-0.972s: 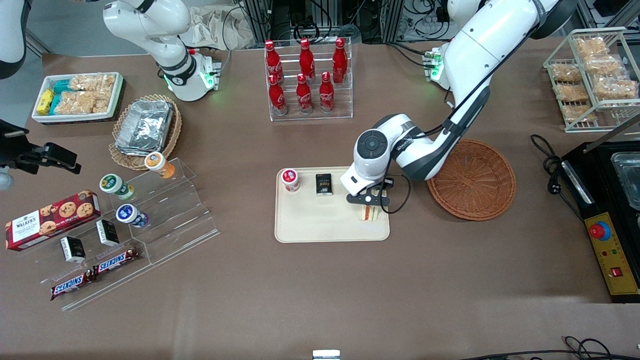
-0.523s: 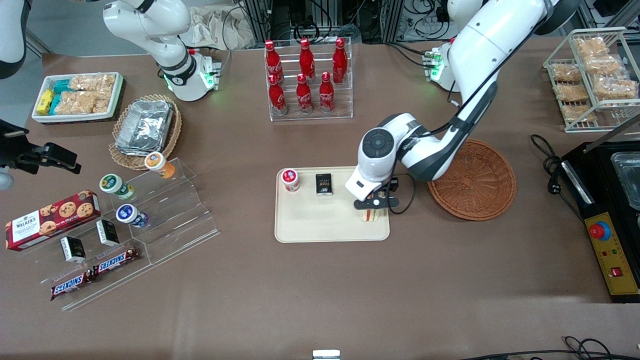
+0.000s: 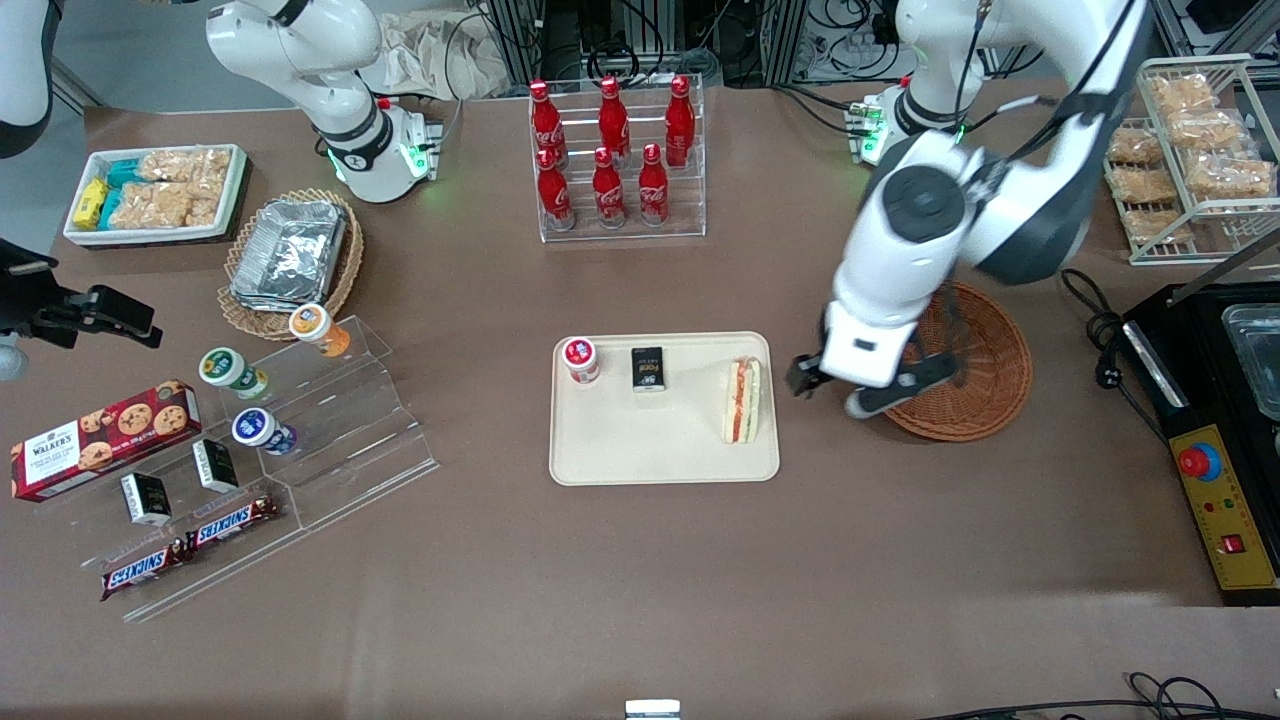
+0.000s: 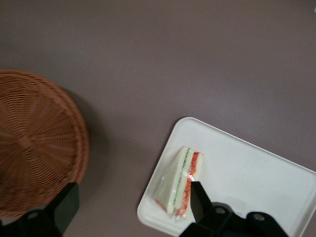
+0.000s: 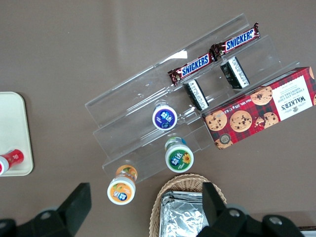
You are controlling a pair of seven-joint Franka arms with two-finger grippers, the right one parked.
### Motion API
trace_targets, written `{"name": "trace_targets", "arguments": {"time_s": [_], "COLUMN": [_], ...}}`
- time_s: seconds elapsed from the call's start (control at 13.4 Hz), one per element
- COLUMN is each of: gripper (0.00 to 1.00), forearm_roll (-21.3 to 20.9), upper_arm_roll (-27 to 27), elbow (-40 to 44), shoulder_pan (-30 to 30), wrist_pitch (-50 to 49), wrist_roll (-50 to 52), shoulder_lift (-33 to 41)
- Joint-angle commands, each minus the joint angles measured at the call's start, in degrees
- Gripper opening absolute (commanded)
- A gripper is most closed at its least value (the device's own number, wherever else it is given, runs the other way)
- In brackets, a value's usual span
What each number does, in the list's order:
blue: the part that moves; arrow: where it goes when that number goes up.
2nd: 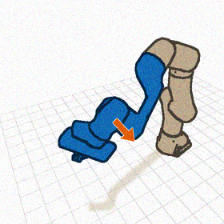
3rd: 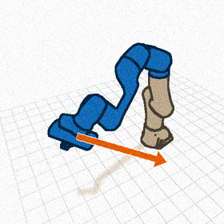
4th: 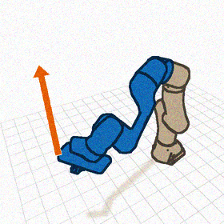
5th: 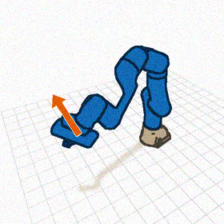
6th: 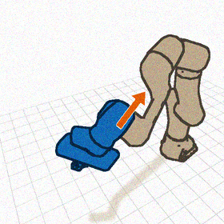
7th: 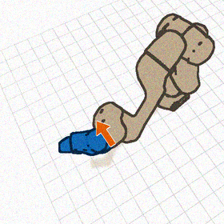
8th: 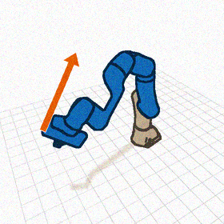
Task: Place sandwich from basket to tray
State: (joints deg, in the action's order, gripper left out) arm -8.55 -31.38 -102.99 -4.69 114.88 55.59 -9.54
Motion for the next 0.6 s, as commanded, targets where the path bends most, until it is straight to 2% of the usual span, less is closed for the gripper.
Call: {"name": "trace_targets", "arguments": {"time_s": [0.0, 0.15, 0.3, 0.37, 0.52], "gripper": [1.00, 1.00, 1.00, 1.00, 1.00], "forearm_roll": [6.5, 9.8, 14.5, 15.4, 15.1], "upper_arm_roll": [7.3, 14.5, 23.9, 28.9, 33.0], "elbow": [0.2, 0.2, 0.0, -0.9, -3.8], "shoulder_pan": [0.3, 1.4, 2.6, 4.2, 5.3], "wrist_pitch": [-6.9, -12.4, -16.7, -16.9, -15.4], "wrist_roll": [-6.1, -12.0, -25.3, -30.2, -39.6], "shoulder_lift": [7.4, 12.9, 17.0, 18.7, 21.0]}}
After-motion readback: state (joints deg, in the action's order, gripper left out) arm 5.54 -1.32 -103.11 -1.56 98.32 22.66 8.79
